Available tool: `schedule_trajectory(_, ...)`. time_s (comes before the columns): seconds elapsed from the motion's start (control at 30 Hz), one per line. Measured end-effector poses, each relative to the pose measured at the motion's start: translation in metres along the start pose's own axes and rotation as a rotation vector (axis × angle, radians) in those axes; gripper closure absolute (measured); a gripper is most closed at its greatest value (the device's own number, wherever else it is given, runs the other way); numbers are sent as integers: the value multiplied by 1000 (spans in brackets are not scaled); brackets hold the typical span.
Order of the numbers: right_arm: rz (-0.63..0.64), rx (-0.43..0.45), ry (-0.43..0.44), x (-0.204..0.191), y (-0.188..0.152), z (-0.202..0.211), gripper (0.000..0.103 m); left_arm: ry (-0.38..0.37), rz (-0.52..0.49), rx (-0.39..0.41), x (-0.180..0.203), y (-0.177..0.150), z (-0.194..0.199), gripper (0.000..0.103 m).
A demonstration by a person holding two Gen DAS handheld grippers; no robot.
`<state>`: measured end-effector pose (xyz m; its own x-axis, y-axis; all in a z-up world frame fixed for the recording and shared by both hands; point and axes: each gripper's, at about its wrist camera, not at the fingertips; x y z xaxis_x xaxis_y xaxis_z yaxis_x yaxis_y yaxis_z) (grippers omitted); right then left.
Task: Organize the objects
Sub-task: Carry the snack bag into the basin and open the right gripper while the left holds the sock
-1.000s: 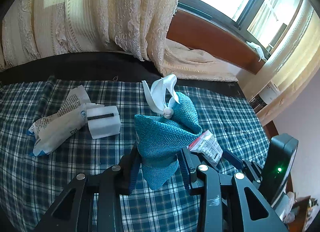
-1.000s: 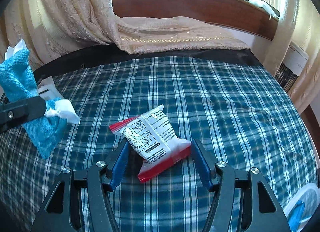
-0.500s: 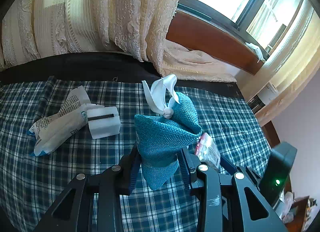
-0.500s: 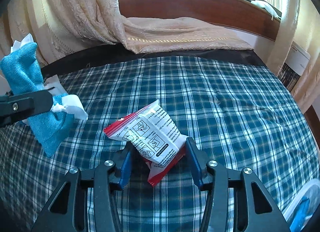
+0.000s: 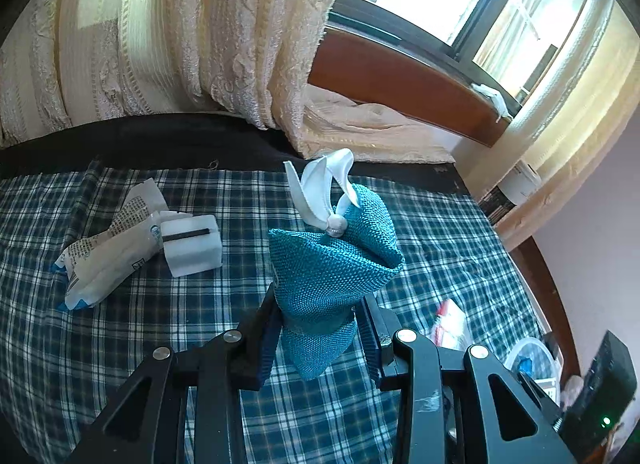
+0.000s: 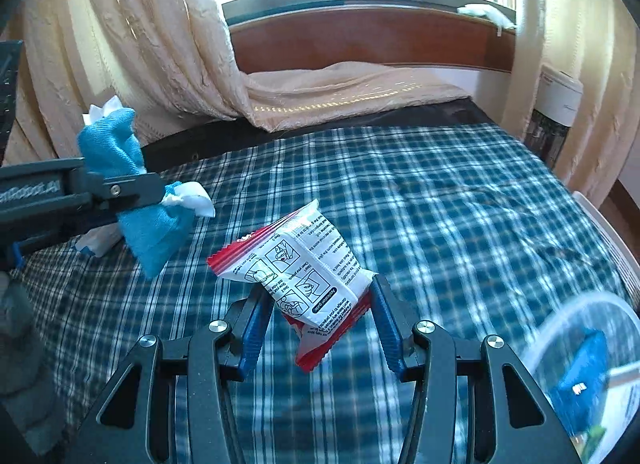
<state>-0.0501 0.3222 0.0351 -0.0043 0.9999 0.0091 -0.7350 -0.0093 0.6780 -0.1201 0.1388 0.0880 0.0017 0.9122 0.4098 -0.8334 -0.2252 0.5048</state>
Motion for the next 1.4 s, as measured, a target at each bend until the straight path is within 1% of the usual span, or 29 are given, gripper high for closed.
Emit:
schedule_trajectory(0.3,-55,24,-103,34,-13,41,53,-26,-38,-4,14,-9,6,65)
schedule_trajectory(0.4,-74,20,-154,50,-18,53,53,-30,-48,-7,18,-12,6,65)
schedule_trajectory(0.67,-136,-26,-286,99,-36,75,53,-44,-75,-18,27,-19,7,65)
schedule_trajectory(0.87,-180,-90,-368,140,-52,78,53,-52,-100,-26,34,-25,8,65)
schedule_trajectory(0.97,-190,-114,-387,152,-57,75,53,-54,-113,-30,38,-29,7,65)
schedule_trajectory(1.13,-194,-136,-393,163,-57,67,53,-63,-139,-35,44,-35,8,65)
schedule_trajectory(1.4,-201,-141,-383,168,-55,64,50,-74,-160,-42,47,-39,7,65)
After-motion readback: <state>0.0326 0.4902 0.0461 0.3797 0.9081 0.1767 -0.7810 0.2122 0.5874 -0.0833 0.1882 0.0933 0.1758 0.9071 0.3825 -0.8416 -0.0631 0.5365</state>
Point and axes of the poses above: each gripper's, at about its wrist camera, not at the fingertips, and z roughly against the way its jaws point, x to its right, y to its top, and after that the axes turned 9 degrees about z, right-handed
